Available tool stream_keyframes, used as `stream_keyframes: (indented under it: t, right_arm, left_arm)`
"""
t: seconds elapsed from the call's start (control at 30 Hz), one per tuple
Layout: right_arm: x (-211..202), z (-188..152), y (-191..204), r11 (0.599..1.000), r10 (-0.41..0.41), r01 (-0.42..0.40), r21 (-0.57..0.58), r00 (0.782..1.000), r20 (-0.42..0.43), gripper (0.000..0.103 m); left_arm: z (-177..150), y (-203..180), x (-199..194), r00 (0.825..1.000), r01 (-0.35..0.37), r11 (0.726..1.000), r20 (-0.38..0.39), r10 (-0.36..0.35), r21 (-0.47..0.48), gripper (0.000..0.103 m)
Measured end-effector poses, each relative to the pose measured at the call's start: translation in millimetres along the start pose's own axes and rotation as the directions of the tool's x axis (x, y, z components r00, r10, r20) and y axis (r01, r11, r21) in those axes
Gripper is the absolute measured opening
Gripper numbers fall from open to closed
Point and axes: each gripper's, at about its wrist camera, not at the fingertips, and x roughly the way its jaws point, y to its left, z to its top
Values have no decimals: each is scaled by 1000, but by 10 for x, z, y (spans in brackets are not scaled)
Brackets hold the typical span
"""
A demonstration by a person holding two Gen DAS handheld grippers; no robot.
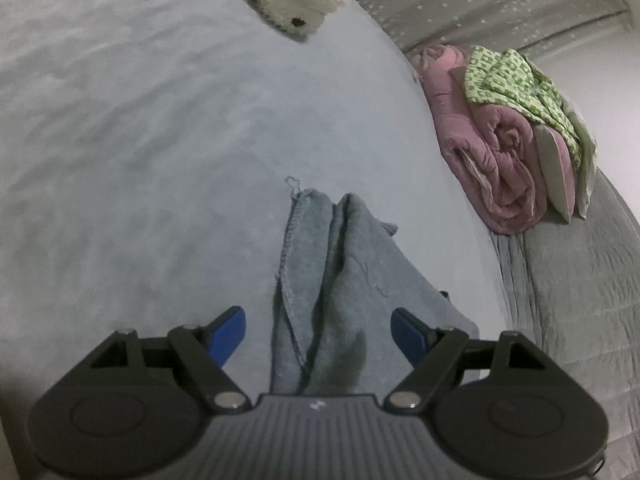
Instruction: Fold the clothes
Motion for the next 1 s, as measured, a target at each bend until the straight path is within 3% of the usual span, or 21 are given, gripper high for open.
stream_keyframes:
  t: [0.33,0.6,1.0]
  right_arm:
    - [40,-3,82,999,37,-37,-13,999,-17,73]
    - [53,-27,124,999,46,-46,-17,999,-25,73]
    - [61,-59,149,999,44,-44,-19,999,-26,74]
  left_arm:
    - [-75,-137,150,997,67,992,-41,-63,110,81]
    - [-120,-93,150,996,90,993,0,-91,73,79]
    - [-149,-70,152,995,88,995,34,-89,46,61]
